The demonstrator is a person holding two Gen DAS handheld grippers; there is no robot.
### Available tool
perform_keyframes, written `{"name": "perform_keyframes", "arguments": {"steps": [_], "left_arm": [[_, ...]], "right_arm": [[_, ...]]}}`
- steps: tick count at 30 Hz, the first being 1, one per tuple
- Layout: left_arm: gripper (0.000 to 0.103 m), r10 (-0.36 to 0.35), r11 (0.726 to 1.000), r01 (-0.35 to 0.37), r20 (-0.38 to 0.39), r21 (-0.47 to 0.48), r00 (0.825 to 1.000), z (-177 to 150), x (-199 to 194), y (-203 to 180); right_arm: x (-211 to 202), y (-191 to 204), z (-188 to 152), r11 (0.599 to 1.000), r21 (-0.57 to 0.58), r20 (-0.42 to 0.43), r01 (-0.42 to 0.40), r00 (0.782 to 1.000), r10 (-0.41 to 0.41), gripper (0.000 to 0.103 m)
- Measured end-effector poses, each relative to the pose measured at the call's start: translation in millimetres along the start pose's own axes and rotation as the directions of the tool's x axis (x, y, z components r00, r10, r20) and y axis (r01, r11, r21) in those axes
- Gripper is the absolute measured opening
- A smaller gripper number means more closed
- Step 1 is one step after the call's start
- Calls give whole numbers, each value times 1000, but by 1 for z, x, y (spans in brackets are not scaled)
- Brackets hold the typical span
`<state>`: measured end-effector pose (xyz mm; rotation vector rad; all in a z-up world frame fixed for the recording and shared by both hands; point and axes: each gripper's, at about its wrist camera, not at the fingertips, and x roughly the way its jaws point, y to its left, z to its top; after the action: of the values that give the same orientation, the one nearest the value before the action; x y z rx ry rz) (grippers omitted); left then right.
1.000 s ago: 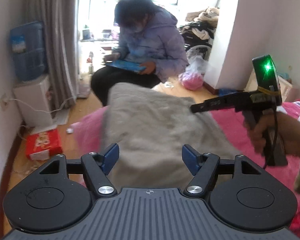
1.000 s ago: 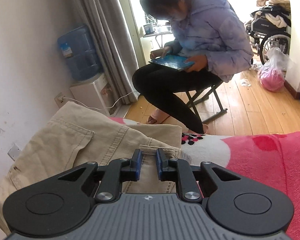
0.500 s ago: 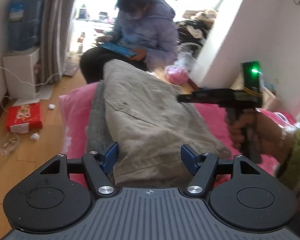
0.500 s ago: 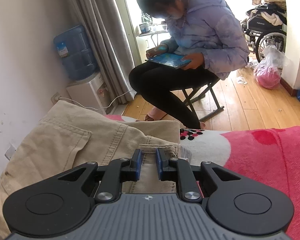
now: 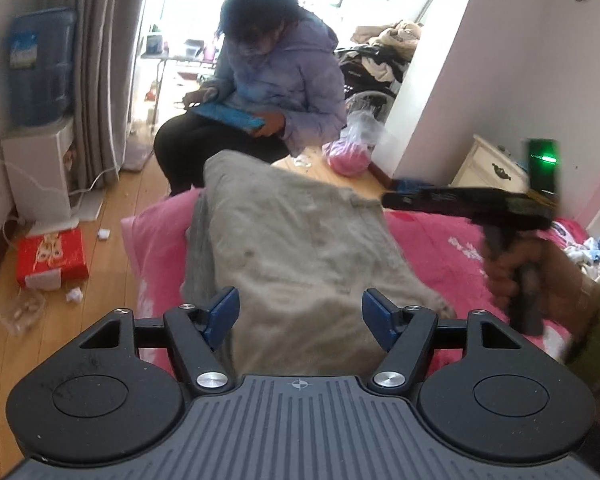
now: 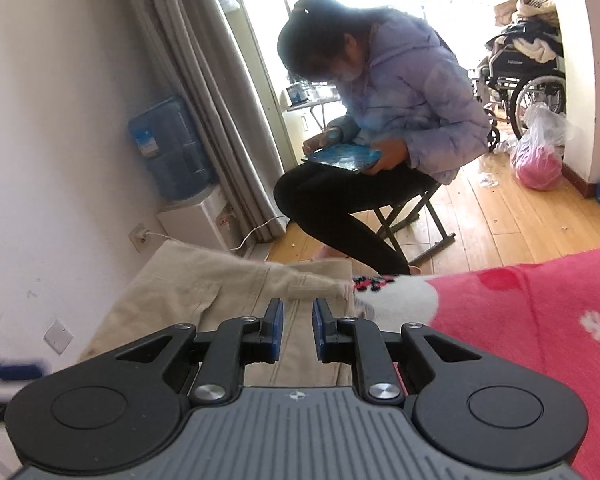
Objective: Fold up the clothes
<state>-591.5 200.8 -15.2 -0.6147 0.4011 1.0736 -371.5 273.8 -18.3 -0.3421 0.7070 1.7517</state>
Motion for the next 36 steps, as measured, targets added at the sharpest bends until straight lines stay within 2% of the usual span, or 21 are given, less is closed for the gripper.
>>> {"name": "perform_keyframes", "arguments": {"steps": [3, 6, 10, 13, 15, 16, 19, 25, 28, 30, 35, 36], "left_arm": [[68, -4, 1000, 3, 18, 29, 1000, 6, 17, -8], [68, 12, 998, -13, 14, 55, 1000, 10, 34, -12], [68, 53, 996, -50, -33, 73, 998, 7, 54, -7], [68, 74, 993, -69, -49, 92, 996, 2, 57, -6], [68, 85, 990, -79, -47, 116, 995, 0, 56, -9], [68, 91, 988, -84, -47, 127, 995, -1, 55, -10], [68, 117, 982, -107, -52, 155, 992, -2, 55, -13], [68, 106, 986, -96, -65, 134, 992, -2, 52, -6], [68, 102, 987, -93, -62, 130, 993, -2, 51, -8], [68, 99, 988, -91, -61, 125, 993, -1, 50, -8], [68, 86, 991, -79, -57, 110, 995, -3, 50, -3], [69, 87, 991, -81, -57, 109, 995, -2, 51, -3]], "right_arm": [[-22, -3, -16, 1000, 9, -25, 23, 999, -23, 18], [-20, -22, -33, 992, 102, -90, 70, 994, -61, 19], [10, -59, -34, 958, 268, -147, 105, 987, -67, 19], [48, -79, -34, 939, 304, -231, 161, 969, -91, 19], [67, -73, -34, 939, 316, -271, 135, 961, -47, 18], [74, -66, -34, 943, 312, -279, 117, 960, -27, 4], [75, -34, -26, 973, 165, -269, 159, 957, -111, 4], [73, -44, -33, 975, 193, -251, 109, 966, -59, 4], [51, -53, -28, 973, 213, -216, 89, 976, -42, 4], [29, -53, -28, 974, 199, -205, 109, 976, -68, 4], [15, -34, -65, 982, 173, -309, 82, 951, -25, 5], [12, -25, -71, 986, 133, -306, 102, 950, -57, 5]]}}
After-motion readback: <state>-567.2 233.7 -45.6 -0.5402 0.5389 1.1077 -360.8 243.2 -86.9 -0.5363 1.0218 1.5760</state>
